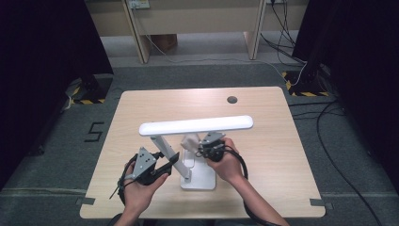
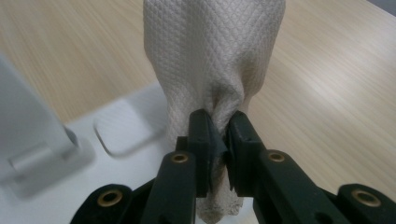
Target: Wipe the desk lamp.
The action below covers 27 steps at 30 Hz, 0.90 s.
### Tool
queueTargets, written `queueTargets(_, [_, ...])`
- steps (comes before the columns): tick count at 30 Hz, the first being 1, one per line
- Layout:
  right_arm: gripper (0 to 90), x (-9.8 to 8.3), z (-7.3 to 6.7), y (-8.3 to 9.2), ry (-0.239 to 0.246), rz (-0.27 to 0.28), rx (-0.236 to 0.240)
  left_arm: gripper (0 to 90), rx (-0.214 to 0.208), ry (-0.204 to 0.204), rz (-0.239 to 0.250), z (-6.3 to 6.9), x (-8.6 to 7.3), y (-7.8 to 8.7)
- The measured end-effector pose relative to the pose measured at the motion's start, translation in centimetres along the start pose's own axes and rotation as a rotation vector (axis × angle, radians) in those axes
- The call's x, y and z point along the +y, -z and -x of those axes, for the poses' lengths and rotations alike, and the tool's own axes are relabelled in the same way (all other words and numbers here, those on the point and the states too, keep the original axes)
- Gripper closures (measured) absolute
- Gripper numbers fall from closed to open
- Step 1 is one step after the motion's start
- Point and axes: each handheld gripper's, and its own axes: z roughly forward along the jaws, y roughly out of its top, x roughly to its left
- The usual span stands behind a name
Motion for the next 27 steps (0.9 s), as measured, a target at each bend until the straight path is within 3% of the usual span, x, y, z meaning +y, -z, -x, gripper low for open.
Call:
queueTargets(5, [81.6, 1.4, -2.1, -2.7, 0.060, -0.004, 0.042, 59.4, -0.001, 0.003, 0.003, 0.0, -0.1, 0.0])
queueTargets(6, [81.6, 1.3, -2.5, -3.1, 0.048, -0.014, 0.039, 59.4, -0.001, 0.002, 0.003, 0.0, -0.1, 0.1])
queueTargets(10, [81.7, 1.0, -2.6, -3.6, 0.074, -0.019, 0.033, 59.4, -0.004, 0.003, 0.003, 0.0, -0.1, 0.0])
queueTargets(16, [81.8, 0.2, -1.4, -2.5, 0.086, -0.047, -0.022, 59.5, 0.000, 0.002, 0.002, 0.0, -0.1, 0.0])
queueTargets(22, [81.8, -1.5, 0.1, -1.3, 0.031, -0.075, -0.064, 59.5, -0.001, 0.001, 0.002, 0.0, -0.1, 0.0])
queueTargets(27, [81.9, -2.2, 1.0, -0.7, 0.034, -0.091, -0.088, 59.5, 0.000, 0.001, 0.001, 0.0, 0.0, 0.0])
